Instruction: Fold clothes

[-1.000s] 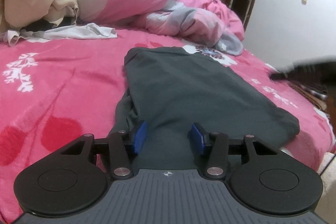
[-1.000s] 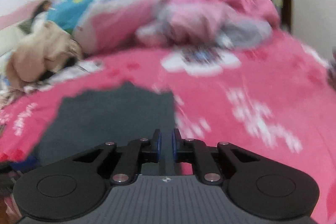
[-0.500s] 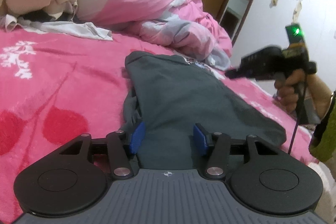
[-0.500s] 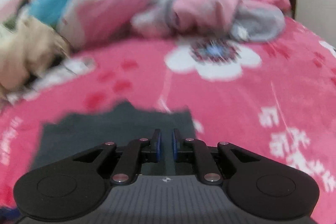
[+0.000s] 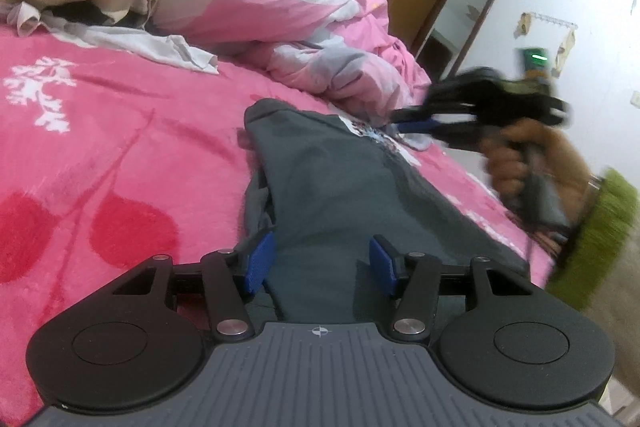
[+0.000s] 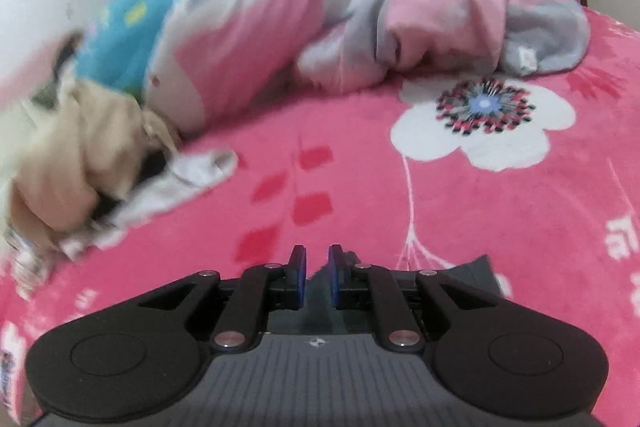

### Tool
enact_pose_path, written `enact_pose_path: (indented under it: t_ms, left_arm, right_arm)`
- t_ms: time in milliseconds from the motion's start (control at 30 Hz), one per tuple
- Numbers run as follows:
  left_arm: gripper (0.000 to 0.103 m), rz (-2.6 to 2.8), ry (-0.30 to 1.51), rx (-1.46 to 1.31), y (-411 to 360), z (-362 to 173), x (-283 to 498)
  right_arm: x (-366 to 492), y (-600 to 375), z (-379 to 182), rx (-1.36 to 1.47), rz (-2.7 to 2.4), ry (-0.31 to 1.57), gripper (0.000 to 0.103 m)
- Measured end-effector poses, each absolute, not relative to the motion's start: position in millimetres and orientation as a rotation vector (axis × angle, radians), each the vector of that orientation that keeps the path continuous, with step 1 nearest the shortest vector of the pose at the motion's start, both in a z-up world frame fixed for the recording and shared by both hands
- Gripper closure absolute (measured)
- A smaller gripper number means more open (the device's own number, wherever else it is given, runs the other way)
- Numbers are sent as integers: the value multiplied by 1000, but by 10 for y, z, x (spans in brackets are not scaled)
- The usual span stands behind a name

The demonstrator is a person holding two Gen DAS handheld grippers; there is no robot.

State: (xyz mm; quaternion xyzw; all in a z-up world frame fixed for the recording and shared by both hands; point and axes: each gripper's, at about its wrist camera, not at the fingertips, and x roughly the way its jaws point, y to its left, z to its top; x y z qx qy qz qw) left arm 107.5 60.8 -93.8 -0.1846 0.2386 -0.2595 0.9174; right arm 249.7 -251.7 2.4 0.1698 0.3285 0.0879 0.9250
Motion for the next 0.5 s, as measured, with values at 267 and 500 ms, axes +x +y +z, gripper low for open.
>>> enact_pose_path:
  t_ms: [267,500]
  left_arm:
    - [45,-517,483,-332,556,-892,1018]
    - [40,-430,515,-268,489,-648,939]
  right_arm:
    - [1318,-2908,140,340,136,650,75]
    - [1008,-2808,156,302,85,646,48]
